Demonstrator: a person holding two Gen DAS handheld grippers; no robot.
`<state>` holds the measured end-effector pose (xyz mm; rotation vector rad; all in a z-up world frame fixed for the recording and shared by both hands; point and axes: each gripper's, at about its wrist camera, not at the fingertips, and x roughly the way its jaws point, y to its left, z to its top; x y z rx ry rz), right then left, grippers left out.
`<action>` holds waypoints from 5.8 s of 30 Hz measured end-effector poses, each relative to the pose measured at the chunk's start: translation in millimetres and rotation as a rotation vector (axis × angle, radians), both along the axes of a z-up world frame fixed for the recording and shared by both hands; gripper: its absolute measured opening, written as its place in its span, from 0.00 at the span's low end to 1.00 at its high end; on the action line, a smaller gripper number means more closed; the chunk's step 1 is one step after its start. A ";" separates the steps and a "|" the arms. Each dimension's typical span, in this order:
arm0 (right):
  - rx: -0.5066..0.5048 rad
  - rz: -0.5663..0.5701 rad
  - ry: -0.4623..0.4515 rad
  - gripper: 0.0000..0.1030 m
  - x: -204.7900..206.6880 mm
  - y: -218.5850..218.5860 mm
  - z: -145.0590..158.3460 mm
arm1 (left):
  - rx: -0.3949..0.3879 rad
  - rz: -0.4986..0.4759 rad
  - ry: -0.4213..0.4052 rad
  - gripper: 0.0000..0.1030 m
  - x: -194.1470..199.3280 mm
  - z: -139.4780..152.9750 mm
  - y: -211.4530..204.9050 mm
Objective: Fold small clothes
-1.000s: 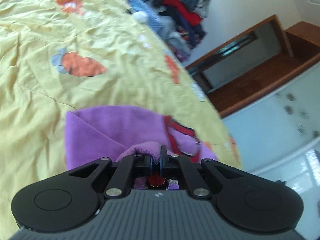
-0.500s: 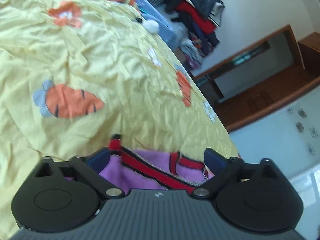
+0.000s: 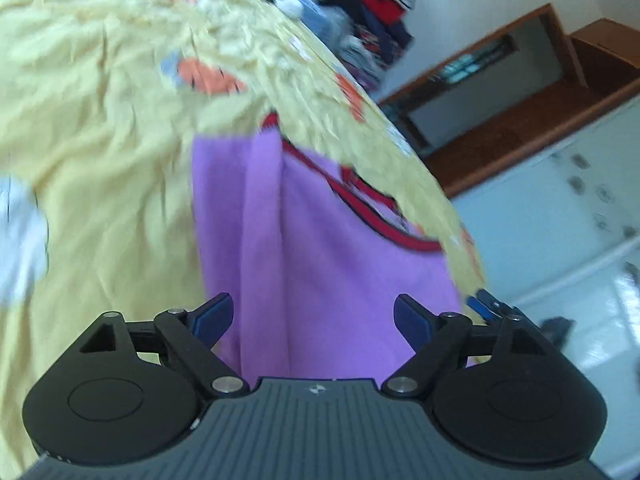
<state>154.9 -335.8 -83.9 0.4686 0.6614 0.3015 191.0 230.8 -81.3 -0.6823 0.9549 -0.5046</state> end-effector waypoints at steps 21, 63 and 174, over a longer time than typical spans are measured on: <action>-0.112 0.005 -0.007 0.19 -122.3 -9.2 -36.0 | 0.434 -0.076 -0.189 0.18 -59.2 -9.3 -52.1; -0.152 0.031 -0.043 0.32 -148.5 -4.6 -27.2 | 0.184 -0.203 -0.082 0.05 -94.5 -35.9 -17.7; -0.357 -0.030 -0.066 0.91 4.7 40.3 -15.1 | 0.618 0.201 -0.348 0.87 -8.5 -34.8 -151.1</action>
